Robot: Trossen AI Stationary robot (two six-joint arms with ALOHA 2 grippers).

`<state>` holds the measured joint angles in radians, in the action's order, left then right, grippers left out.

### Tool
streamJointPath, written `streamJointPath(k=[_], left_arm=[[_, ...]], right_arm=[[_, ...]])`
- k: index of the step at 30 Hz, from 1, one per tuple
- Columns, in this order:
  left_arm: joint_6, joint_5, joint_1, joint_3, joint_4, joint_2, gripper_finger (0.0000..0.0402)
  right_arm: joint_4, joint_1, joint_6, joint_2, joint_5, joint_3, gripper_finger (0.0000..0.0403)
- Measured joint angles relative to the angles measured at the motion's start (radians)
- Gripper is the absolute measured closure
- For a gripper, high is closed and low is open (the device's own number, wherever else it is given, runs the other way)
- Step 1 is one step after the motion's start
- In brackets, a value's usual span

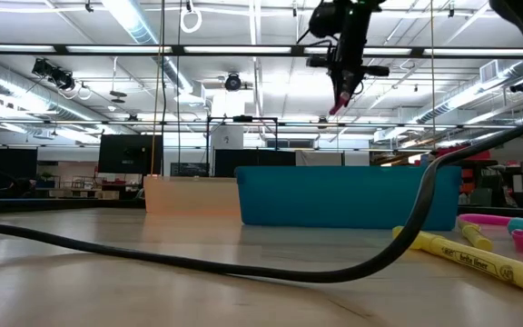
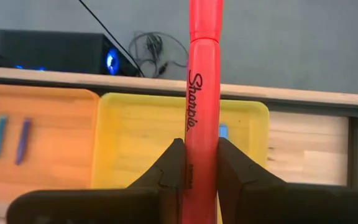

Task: Pick & Place Markers
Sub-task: Put the pink marker into the yellow transparent bin

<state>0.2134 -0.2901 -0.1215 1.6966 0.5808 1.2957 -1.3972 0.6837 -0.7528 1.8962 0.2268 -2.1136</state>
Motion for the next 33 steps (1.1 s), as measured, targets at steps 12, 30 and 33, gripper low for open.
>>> streamJointPath(k=[12, 30, 33], left_arm=[[0.0, 0.0, 0.0, 0.0, 0.002, 0.0, 0.0216], [-0.026, 0.0, 0.0, 0.0, 0.007, 0.0, 0.0216], [-0.026, 0.0, 0.0, 0.0, 0.035, 0.0, 0.0216]], right_arm=[[-0.042, -0.011, 0.01, 0.121, 0.014, 0.001, 0.0352], [0.231, -0.077, -0.014, 0.136, -0.022, 0.382, 0.0352], [0.257, -0.083, -0.032, 0.135, -0.029, 0.442, 0.0352]])
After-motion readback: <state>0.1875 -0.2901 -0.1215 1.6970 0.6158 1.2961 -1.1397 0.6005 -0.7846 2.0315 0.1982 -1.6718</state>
